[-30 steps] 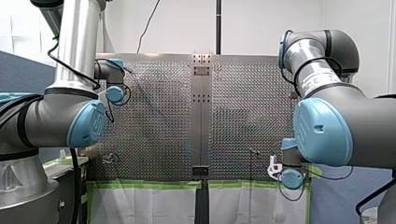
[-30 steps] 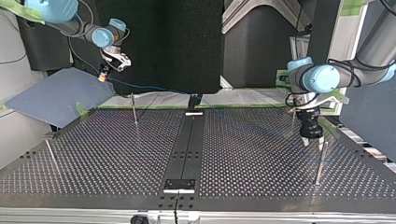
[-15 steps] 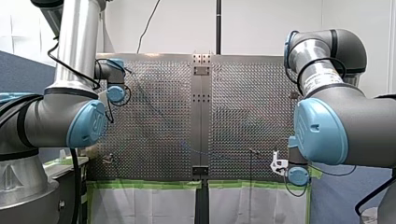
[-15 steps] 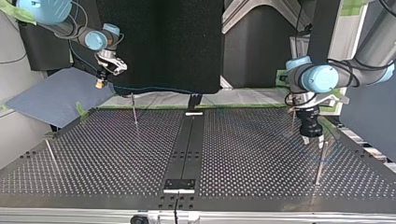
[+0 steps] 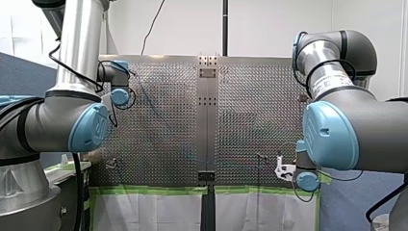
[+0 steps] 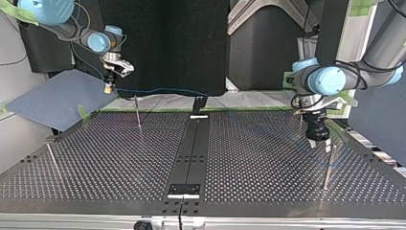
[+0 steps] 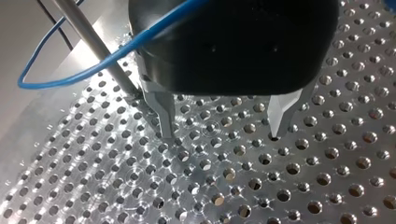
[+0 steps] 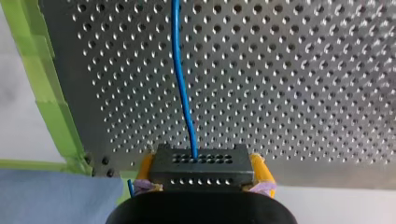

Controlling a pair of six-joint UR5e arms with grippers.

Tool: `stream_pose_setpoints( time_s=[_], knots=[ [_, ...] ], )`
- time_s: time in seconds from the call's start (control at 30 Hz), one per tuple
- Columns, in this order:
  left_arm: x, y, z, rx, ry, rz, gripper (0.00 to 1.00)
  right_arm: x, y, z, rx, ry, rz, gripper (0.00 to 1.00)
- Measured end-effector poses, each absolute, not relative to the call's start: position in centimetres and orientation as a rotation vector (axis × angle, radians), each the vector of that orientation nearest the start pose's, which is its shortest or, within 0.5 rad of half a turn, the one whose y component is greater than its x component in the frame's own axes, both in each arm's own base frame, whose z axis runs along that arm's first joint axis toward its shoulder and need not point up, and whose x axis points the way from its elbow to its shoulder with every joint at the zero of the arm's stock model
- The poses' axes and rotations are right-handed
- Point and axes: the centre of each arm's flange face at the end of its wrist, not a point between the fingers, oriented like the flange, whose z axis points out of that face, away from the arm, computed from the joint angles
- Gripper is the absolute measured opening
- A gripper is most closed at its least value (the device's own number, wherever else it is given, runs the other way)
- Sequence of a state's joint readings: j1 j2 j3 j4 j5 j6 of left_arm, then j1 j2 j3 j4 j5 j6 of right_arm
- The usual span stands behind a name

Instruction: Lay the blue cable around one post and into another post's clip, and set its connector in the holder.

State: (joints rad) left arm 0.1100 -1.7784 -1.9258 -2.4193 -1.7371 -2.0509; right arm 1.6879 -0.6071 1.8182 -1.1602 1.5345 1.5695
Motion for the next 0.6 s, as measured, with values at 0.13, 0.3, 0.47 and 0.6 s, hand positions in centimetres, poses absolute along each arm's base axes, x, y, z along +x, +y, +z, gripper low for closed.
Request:
stream_pose_setpoints(
  time_s=[0.13,0.3,0.47,0.6],
  knots=[
    [54.15,-5.98,28.63,-0.539,1.310,-0.192,1.00,20.93,-56.24,-6.66,1.410,-1.138,1.300,0.02],
    [54.08,-6.17,28.59,-0.540,1.312,-0.189,1.00,21.10,-56.14,-6.78,1.463,-1.110,1.291,0.02],
    [53.75,-6.12,28.29,-0.565,1.330,-0.166,1.00,21.09,-56.12,-6.82,1.501,-1.079,1.295,0.02],
    [53.27,-6.49,27.72,-0.573,1.353,-0.160,1.00,21.38,-56.04,-6.83,1.524,-1.064,1.321,0.02]
  ],
)
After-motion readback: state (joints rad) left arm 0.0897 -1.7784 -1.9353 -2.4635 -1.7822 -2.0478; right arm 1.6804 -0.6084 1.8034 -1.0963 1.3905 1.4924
